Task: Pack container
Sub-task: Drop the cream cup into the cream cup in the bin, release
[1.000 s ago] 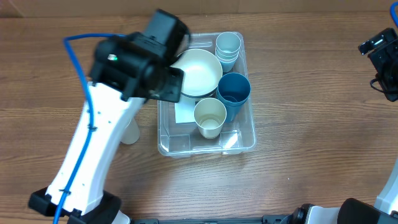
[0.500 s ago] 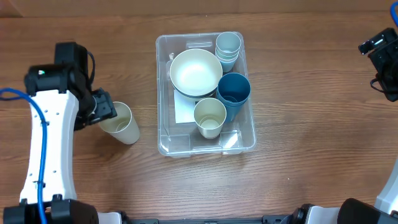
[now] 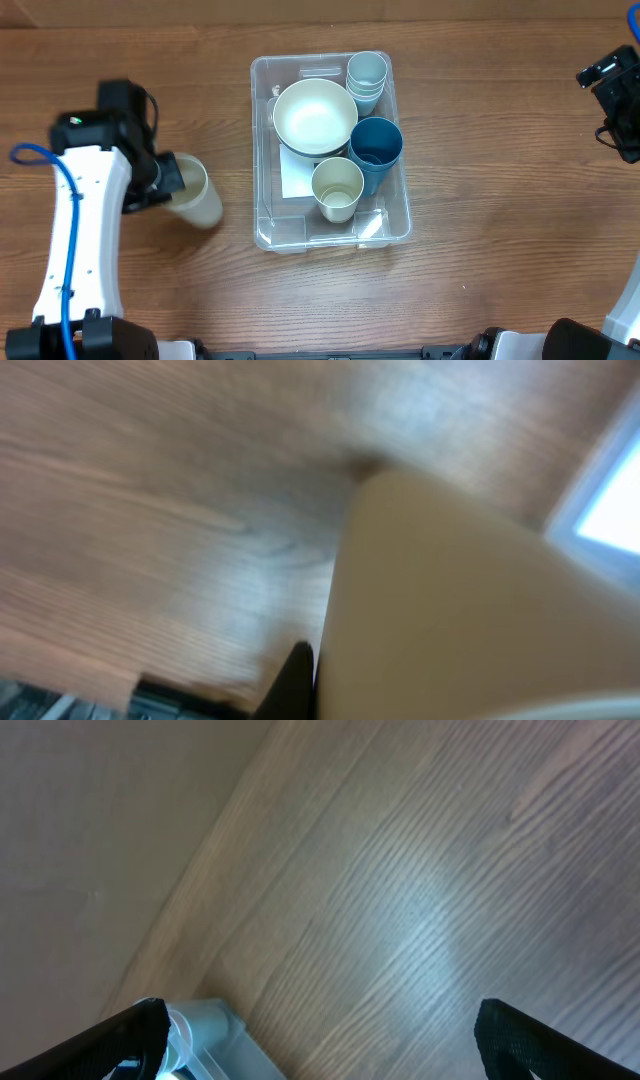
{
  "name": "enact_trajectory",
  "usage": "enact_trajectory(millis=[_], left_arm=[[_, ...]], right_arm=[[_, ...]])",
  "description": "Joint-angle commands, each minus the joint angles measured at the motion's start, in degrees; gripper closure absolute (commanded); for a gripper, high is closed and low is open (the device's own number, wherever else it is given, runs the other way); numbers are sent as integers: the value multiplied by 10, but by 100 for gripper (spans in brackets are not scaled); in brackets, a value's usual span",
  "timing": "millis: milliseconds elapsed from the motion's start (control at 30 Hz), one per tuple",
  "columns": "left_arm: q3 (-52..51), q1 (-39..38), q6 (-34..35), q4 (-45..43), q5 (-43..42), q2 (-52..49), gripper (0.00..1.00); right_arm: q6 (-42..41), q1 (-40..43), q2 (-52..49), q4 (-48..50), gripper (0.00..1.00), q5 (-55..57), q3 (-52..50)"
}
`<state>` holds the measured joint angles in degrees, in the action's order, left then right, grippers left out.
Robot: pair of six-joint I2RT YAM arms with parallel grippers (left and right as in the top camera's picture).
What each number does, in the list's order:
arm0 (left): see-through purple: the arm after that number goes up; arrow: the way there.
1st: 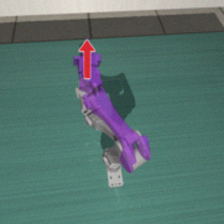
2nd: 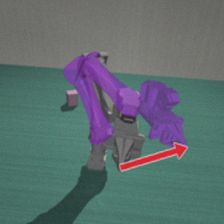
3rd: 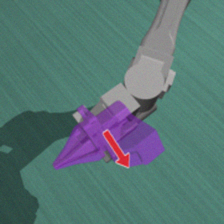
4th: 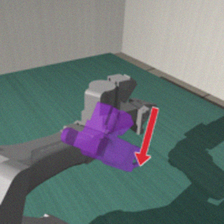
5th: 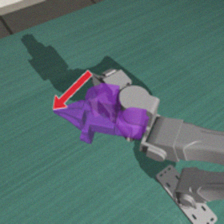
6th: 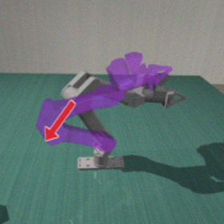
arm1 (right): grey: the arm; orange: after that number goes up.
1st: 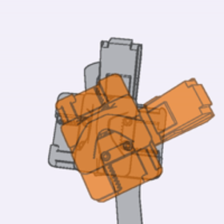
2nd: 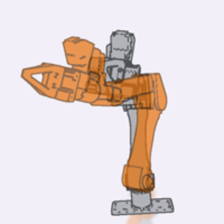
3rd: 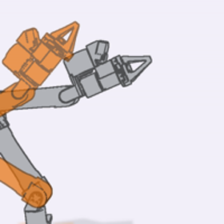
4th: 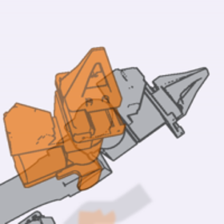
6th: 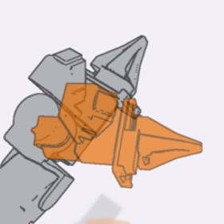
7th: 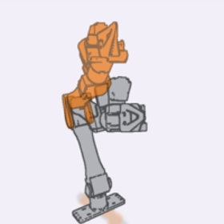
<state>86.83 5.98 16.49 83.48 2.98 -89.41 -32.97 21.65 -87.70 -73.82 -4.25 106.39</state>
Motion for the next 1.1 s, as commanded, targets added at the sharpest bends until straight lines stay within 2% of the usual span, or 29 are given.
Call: enact_trajectory(millis=[0, 67, 133, 233, 333, 467, 567, 667, 733, 800, 833, 867, 900, 933, 967, 1033, 1067], left_arm=[[211, -38, -30, 91, -27, 7, 96], [294, -92, -32, 117, -32, 7, 96], [341, -184, -32, 114, -29, 7, 96], [334, -294, -30, 96, -27, 0, 96], [318, -365, -27, 78, -24, -25, 96], [295, -416, -26, 46, -23, -71, 96], [295, -421, -8, 41, 15, -112, 96], [295, -421, -9, 41, 15, -143, 96], [295, -421, -7, 41, 14, -163, 82], [295, -421, 4, 41, 13, -170, 56], [297, -421, 5, 41, 13, -168, 51], [301, -421, 5, 43, 14, -164, 36], [312, -418, 5, 47, 17, -158, 26], [329, -411, 7, 56, 24, -150, 21], [352, -399, 17, 72, 45, -141, 9], [405, -357, 31, 115, 85, -119, 0], [428, -332, 33, 132, 96, -109, 0]], right_arm=[[-3, 0, 5, 2, 0, 1, 5], [-3, 0, 5, 2, 0, 1, 5], [-3, 0, 5, 2, 0, 1, 5], [-3, 0, 5, 2, 0, 1, 5], [-3, 0, 5, 2, 0, 1, 5], [-3, 0, 5, 2, 0, 1, 5], [-3, 0, 5, 2, 0, 1, 5], [-3, 0, 5, 2, 0, 1, 5], [-3, 0, 5, 2, 0, 1, 5], [-3, 0, 5, 2, 0, 1, 5], [-3, 0, 5, 2, 0, 1, 5], [-3, 0, 5, 2, 0, 1, 5], [-3, 0, 5, 2, 0, 1, 5], [-3, 0, 5, 2, 0, 1, 5], [-3, 0, 5, 2, 0, 1, 5], [-3, 0, 5, 2, 0, 1, 5], [-3, 0, 5, 2, 0, 1, 5]])
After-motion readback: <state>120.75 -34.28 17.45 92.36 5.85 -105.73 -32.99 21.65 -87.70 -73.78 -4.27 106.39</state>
